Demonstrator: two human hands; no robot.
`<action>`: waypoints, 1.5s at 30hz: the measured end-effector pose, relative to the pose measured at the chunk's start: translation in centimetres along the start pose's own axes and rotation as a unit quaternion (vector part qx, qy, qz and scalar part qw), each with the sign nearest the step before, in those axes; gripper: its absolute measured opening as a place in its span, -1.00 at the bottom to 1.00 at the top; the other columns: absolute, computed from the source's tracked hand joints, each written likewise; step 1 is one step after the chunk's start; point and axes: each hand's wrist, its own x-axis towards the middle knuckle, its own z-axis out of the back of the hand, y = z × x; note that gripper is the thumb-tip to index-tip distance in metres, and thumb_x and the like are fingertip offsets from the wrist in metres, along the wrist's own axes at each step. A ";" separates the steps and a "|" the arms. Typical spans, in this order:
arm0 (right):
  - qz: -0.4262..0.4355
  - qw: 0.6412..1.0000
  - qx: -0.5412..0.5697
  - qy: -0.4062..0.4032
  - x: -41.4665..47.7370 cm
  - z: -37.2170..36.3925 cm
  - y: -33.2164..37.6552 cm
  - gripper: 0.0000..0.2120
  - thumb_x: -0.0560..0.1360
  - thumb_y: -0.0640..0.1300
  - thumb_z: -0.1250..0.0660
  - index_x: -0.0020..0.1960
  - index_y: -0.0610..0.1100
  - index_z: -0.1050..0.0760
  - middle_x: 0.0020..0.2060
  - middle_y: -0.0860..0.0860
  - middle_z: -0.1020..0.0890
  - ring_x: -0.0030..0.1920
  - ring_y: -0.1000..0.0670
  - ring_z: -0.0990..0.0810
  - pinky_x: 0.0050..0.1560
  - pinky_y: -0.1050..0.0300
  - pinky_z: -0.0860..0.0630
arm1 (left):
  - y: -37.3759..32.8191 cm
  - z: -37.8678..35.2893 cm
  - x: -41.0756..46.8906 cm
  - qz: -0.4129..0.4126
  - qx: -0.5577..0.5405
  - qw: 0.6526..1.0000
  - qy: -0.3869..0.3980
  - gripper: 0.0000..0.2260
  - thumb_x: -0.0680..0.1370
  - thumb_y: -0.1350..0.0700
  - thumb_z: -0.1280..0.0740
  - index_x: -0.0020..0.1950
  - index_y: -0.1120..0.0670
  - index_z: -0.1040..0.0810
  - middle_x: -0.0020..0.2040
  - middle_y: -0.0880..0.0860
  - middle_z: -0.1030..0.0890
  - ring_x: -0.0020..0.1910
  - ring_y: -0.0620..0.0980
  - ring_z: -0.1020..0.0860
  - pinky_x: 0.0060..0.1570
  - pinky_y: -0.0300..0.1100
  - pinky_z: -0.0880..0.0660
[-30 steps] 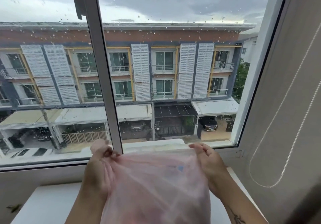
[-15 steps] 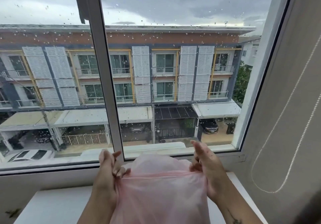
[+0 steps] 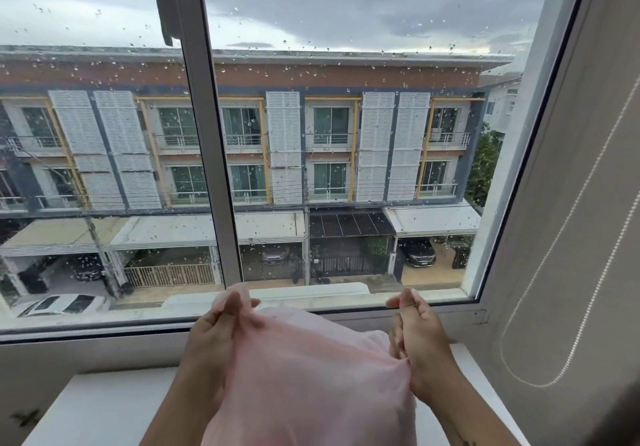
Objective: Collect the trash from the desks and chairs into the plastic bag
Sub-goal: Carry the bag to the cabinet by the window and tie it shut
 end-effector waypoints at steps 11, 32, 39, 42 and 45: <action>-0.044 0.984 0.127 0.117 -0.2 0.9 0.3 -0.68 0.59 -0.29 -0.22 0.33 -0.25 -0.43 0.18 0.07 -0.61 -0.08 0.21 -0.60 -0.13 0.35 -0.57 | 0.8 -1.3 -1.2 0.059 -0.080 0.995 0.008 -0.40 0.58 -0.29 -0.11 0.07 0.26 -0.57 -0.09 0.30 -0.66 -0.23 0.20 -0.66 -0.17 0.01 -0.57; -0.041 0.959 0.278 0.037 0.5 -0.8 2.3 -0.75 0.61 0.01 -0.15 0.05 -0.17 -0.47 -0.53 0.03 -0.32 -0.59 0.08 -0.26 -0.57 0.26 -0.36 | -0.2 -3.8 -2.1 0.038 -0.078 0.995 0.051 -0.54 0.66 -0.08 -0.09 0.20 0.26 -0.57 0.09 0.20 -0.67 0.08 0.16 -0.65 -0.07 0.01 -0.59; 0.034 0.988 0.140 0.062 -0.4 -1.9 3.9 -0.71 0.61 0.00 -0.18 0.10 -0.19 -0.53 -0.49 0.06 -0.26 -0.51 0.11 -0.18 -0.56 0.30 -0.15 | -0.4 -5.6 -2.7 -0.031 -0.027 0.994 0.097 -0.79 0.54 0.08 -0.28 -0.04 0.19 -0.64 -0.12 0.12 -0.70 -0.17 0.04 -0.68 -0.14 -0.08 -0.60; 0.055 0.992 0.074 0.087 -0.8 -2.5 3.8 -0.82 0.60 -0.08 -0.25 0.12 -0.12 -0.54 -0.41 0.07 -0.31 -0.39 0.09 -0.22 -0.41 0.29 -0.29 | 0.1 -5.4 -2.5 0.028 -0.117 0.992 0.047 -0.86 0.52 0.04 -0.32 -0.06 0.06 -0.63 -0.32 -0.05 -0.48 -0.46 -0.13 -0.46 -0.41 -0.28 -0.45; 0.038 0.991 0.104 0.073 -0.6 -2.8 3.4 -0.76 0.63 -0.12 -0.16 0.13 -0.18 -0.57 -0.30 0.01 -0.50 -0.35 0.06 -0.38 -0.28 0.25 -0.45 | 0.4 -5.2 -2.5 0.108 -0.190 0.974 0.058 -0.68 0.57 -0.07 -0.21 0.17 0.09 -0.59 -0.46 -0.08 -0.31 -0.55 -0.16 -0.34 -0.51 -0.36 -0.39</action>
